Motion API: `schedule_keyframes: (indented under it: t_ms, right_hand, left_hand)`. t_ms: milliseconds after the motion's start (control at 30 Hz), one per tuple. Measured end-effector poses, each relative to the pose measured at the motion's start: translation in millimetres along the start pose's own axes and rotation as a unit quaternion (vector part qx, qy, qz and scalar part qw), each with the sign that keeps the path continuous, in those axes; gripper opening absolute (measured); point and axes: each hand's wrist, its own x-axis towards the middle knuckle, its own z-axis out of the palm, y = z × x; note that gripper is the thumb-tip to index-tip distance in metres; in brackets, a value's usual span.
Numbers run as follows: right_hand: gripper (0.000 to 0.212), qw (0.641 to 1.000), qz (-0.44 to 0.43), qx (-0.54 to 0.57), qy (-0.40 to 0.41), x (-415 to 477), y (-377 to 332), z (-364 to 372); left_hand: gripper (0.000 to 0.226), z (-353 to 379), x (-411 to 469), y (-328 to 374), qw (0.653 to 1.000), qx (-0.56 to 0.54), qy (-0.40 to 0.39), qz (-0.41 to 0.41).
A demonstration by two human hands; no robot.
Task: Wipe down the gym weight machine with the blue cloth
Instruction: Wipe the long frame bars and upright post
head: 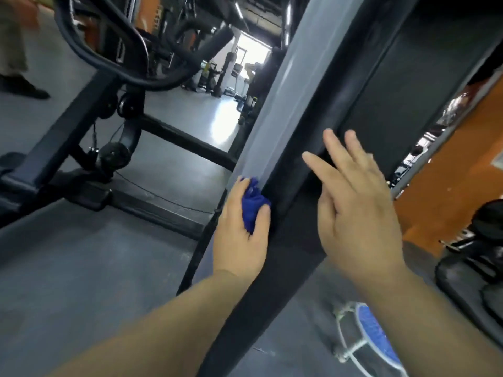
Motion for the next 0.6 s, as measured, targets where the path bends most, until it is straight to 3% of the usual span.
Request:
schedule_keyframes:
  t_ms: [67,167,300,433,600]
  right_hand:
    - [0.048,0.996,-0.072,-0.045,-0.033,24,9,-7]
    - [0.042,0.98,-0.162,-0.1,-0.058,46,22,-17]
    - [0.037,0.967,-0.233,-0.1,-0.032,78,35,-25]
    - [0.037,0.957,-0.252,-0.139,-0.026,114,42,-25]
    - [0.048,0.949,-0.263,-0.174,0.001,122,44,-19]
  left_hand:
    - [0.038,1,-17,2,0.996,-0.018,0.025,-0.078]
    - [0.03,13,5,32,0.991,-0.028,0.073,-0.11]
    - [0.026,25,58,92,0.996,-0.051,0.066,0.019]
    - [0.029,23,62,68,0.996,-0.005,0.056,0.063]
    - [0.028,11,12,11,0.992,0.004,0.097,-0.075]
